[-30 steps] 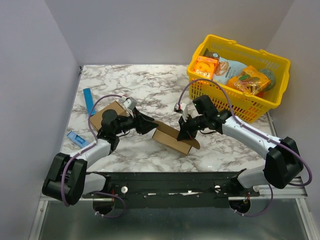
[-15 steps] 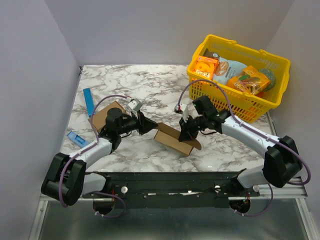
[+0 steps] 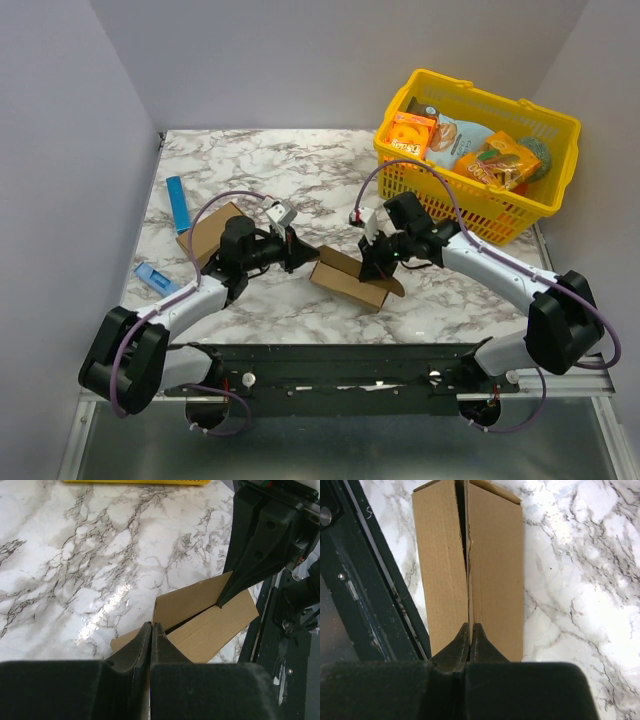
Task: Fold the paper box
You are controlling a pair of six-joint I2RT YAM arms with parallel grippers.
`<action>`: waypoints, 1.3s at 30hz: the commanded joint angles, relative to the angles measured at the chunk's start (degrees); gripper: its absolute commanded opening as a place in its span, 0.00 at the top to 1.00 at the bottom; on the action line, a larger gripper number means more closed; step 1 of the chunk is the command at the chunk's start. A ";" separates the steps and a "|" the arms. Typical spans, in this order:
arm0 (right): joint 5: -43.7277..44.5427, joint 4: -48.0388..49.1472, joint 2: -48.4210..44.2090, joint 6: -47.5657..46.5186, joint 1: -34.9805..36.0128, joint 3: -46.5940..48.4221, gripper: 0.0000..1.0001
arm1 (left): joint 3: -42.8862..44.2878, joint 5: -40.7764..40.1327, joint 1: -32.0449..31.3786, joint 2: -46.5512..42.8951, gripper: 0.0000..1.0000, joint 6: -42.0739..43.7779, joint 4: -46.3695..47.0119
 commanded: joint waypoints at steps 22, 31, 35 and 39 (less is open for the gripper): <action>4.69 6.03 -7.45 3.49 -0.40 -2.33 0.13 | -0.63 -14.29 -3.88 -4.45 1.00 5.27 -5.80; 26.04 2.87 -10.68 11.13 -0.40 -2.06 0.13 | -0.98 -14.64 -4.06 -4.80 1.00 5.98 -5.97; 31.32 0.14 -12.54 13.15 -0.40 -1.63 0.11 | -0.98 -14.73 -4.23 -4.80 1.00 6.15 -5.98; 34.13 -4.06 -11.23 14.47 -0.49 -1.19 0.12 | -0.98 -14.81 -4.32 -4.72 1.00 6.24 -6.06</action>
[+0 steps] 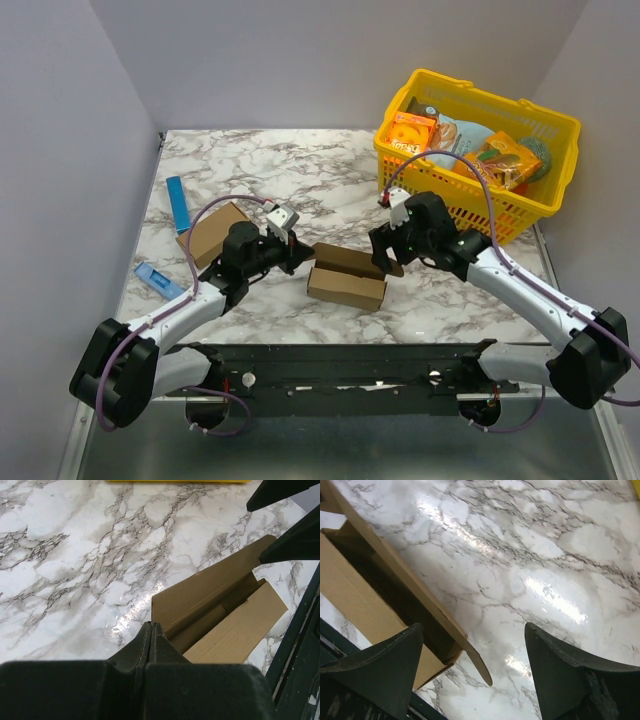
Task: Fold the paper box
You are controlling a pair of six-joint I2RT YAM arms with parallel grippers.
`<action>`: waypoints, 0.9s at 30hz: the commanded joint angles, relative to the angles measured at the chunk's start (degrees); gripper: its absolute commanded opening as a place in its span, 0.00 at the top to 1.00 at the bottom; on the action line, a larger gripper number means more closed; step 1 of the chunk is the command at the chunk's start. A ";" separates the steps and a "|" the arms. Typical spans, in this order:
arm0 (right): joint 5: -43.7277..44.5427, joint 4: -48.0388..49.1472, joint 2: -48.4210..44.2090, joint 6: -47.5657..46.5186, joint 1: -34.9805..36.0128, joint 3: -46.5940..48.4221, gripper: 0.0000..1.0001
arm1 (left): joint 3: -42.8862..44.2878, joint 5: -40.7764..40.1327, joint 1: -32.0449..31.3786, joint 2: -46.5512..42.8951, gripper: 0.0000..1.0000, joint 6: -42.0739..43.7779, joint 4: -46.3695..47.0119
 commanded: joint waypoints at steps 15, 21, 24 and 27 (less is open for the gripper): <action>1.70 -12.29 -0.59 5.88 -0.20 0.87 0.68 | -0.39 -4.03 -1.04 -0.19 1.00 1.08 -0.47; 0.81 -11.94 1.17 11.23 -0.11 2.80 0.89 | -0.57 -11.49 -3.15 -0.63 1.00 -2.51 -1.09; 3.27 -9.83 1.08 14.13 -0.11 1.84 0.90 | -1.01 -15.72 -4.90 -0.98 1.00 -4.01 -0.65; 4.07 -7.81 0.73 14.76 -0.03 1.05 0.91 | -0.75 -17.22 -5.88 -0.55 1.00 -4.63 0.23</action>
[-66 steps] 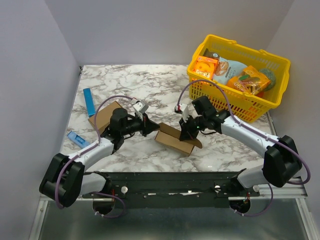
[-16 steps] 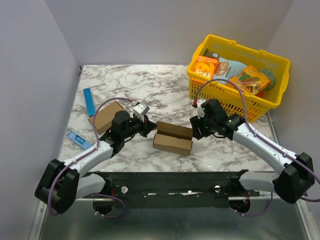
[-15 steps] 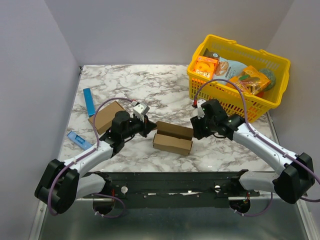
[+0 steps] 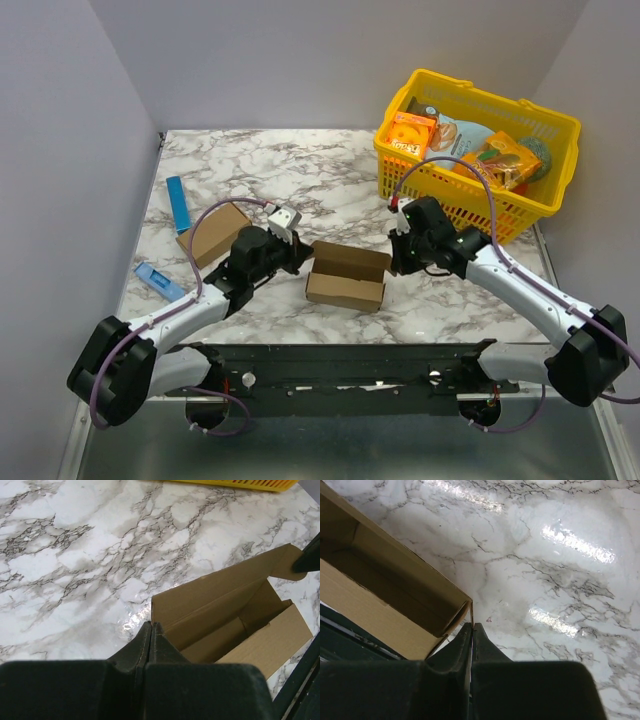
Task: Fold the paper box
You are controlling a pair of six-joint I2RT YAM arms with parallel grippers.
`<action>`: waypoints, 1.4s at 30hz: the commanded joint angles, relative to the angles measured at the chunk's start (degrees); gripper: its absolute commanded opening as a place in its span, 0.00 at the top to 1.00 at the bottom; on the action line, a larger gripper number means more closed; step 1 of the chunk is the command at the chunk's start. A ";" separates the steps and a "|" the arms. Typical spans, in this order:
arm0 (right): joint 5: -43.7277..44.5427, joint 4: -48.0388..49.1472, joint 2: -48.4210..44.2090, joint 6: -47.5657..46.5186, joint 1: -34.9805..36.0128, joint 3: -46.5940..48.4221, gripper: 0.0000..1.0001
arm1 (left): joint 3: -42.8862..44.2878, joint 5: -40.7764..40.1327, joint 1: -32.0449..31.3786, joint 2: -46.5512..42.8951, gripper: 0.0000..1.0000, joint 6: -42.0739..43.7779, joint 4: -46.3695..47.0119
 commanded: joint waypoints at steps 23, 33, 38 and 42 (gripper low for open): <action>6.77 12.26 -11.35 -15.02 21.08 -6.40 0.16 | 0.05 1.86 -1.81 1.30 1.00 3.09 1.35; 11.44 15.51 -1.75 -19.06 27.79 -4.82 0.22 | 0.49 2.38 -1.81 1.12 1.00 3.62 0.65; 12.14 15.87 1.76 -20.47 27.79 -4.73 0.37 | 0.66 2.47 -1.81 0.78 1.00 3.79 0.30; 13.55 16.48 3.00 -20.12 27.79 -5.08 0.42 | 0.66 2.47 -1.81 0.42 1.00 3.79 0.12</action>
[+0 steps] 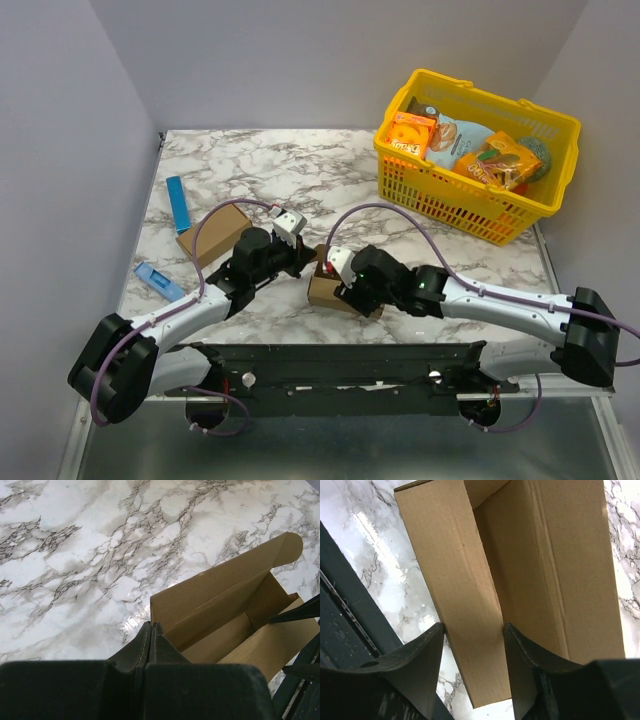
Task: Fold the paper box
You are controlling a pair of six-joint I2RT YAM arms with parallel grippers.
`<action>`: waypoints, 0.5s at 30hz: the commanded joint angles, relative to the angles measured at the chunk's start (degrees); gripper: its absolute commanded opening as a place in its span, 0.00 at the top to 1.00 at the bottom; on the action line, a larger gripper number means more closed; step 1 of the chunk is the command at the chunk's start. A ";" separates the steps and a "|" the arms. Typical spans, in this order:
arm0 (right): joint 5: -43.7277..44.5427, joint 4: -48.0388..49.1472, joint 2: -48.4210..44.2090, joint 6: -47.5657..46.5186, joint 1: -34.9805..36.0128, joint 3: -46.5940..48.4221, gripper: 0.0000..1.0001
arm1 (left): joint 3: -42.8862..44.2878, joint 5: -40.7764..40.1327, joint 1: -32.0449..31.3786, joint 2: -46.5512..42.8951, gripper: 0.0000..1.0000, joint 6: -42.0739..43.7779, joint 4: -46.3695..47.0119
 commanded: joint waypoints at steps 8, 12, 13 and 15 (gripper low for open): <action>15.68 2.26 4.32 4.21 0.34 1.17 0.46 | 0.64 1.71 -0.33 -1.17 1.00 1.22 -0.91; 18.41 1.82 4.94 6.32 0.34 1.44 0.46 | 0.46 1.53 -0.33 -2.32 1.00 1.57 -1.96; 18.42 1.73 5.12 6.58 0.34 1.44 0.46 | 0.64 1.53 -0.33 -2.49 1.00 1.65 -2.31; 19.12 1.64 5.38 7.03 0.16 1.61 0.46 | 0.55 1.53 -0.33 -2.85 1.00 1.39 -2.84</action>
